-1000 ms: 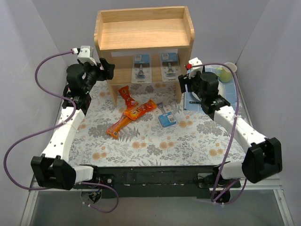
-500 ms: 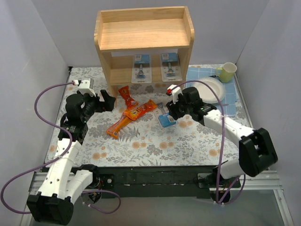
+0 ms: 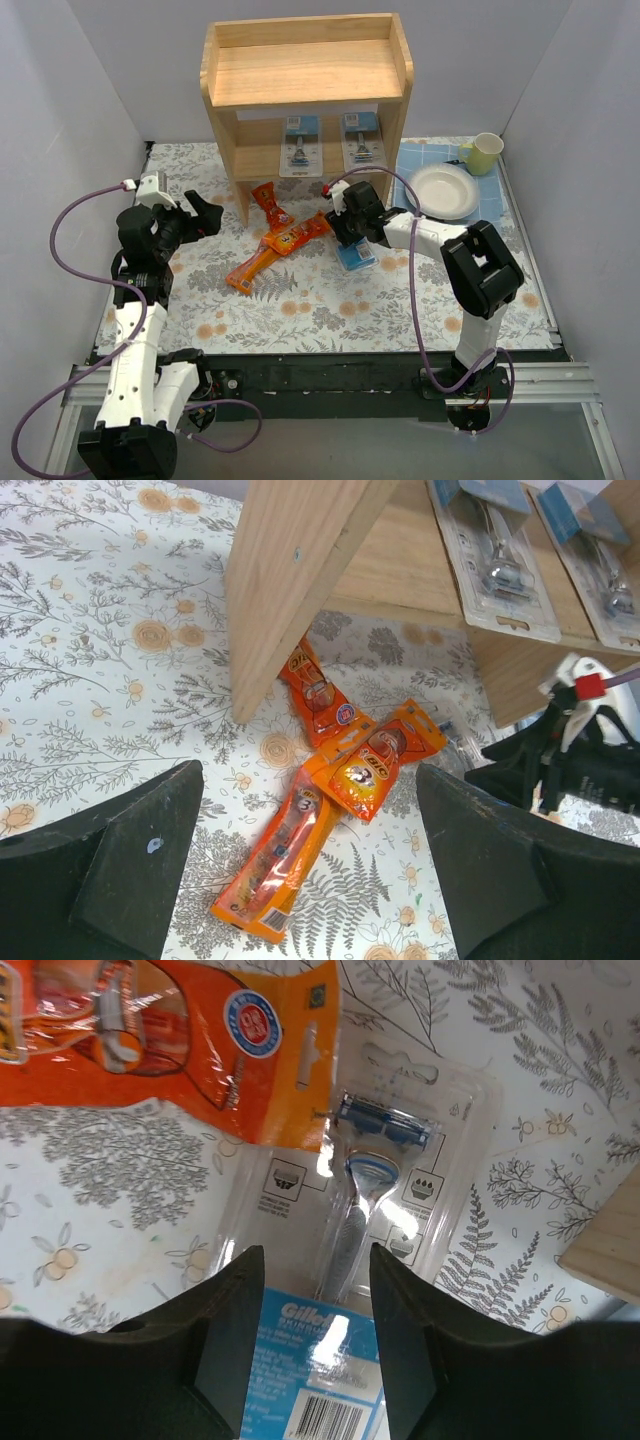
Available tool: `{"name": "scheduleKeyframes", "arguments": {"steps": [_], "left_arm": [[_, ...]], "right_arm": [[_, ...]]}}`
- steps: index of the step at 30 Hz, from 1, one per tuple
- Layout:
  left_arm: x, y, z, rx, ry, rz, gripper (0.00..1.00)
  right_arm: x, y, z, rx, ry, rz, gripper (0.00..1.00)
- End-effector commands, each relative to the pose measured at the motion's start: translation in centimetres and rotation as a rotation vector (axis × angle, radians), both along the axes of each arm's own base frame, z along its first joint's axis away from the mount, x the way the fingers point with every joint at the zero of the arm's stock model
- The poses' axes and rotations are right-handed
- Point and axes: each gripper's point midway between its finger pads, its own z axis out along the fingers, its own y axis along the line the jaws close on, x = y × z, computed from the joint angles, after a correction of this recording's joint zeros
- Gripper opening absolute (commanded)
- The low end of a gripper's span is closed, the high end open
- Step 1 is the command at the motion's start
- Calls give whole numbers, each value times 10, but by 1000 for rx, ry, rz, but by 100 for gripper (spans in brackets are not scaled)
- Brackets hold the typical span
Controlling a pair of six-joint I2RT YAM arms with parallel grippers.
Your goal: Place and organize the shaving razors onto the shelf
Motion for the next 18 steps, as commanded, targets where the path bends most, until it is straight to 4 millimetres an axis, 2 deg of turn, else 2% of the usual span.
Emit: {"name": "scheduleKeyframes", "arguments": {"steps": [1,5,8,10,11,12,14,15,18], "left_arm": [[-4,2,22,-31,-49,0,87],[-2,8,29,-41,-65,22,87],[-1,10,30,-47,-70,25,87],[-2,8,31,-52,-74,13,86],[-3,6,30,-53,-73,3,86],[-4,5,31,-50,-78,-7,86],[-8,-4,27,-53,-80,-63,86],[-10,-9,25,-58,-77,-88,86],[-22,-32,13,-101,-60,-228,84]], "right_arm": [[16,1,-6,-15,-19,-69,53],[13,-5,-22,-51,10,-75,50],[1,-8,-33,-61,59,-50,43],[-10,-8,-34,-57,86,-13,33],[-25,-8,-40,-50,136,36,30],[-31,-8,-35,-41,136,61,24],[-48,-17,-40,-56,158,110,20],[-53,-20,-31,-50,143,126,15],[-77,-31,-23,-69,129,224,9]]}}
